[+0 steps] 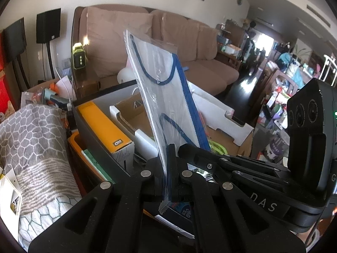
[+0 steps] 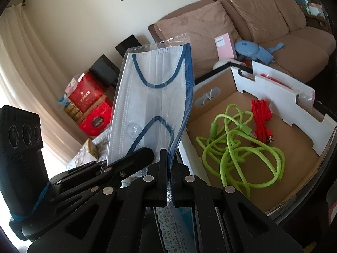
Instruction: Organize objects
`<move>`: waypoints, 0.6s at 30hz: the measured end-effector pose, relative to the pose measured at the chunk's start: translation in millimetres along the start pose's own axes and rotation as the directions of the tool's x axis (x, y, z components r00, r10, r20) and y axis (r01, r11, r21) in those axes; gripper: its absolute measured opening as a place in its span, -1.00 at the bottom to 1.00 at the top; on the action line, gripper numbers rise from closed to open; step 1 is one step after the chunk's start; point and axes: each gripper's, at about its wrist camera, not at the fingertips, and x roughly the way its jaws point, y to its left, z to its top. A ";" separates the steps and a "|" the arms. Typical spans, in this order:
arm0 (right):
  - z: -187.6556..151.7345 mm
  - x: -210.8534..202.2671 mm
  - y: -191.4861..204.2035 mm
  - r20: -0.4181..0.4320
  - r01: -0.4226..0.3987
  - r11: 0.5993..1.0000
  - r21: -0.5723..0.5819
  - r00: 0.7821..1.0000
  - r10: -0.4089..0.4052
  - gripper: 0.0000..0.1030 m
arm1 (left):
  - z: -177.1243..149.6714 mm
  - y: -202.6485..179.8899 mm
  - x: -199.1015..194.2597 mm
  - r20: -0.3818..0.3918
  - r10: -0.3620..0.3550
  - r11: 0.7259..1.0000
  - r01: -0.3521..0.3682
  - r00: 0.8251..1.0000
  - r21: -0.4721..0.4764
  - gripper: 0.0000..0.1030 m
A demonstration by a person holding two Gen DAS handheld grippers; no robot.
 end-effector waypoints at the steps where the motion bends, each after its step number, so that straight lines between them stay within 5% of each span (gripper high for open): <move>1: 0.0 0.6 -0.7 -0.002 0.001 1.000 0.002 1.000 -0.001 -0.93 | -0.1 0.3 1.2 -0.005 -0.001 1.000 0.001 1.000 -0.003 -1.00; 18: 3.8 0.0 -12.7 -0.027 0.033 0.999 0.019 0.999 -0.032 -0.93 | 4.2 -7.2 17.7 -0.054 -0.030 0.999 0.029 0.998 -0.023 -1.00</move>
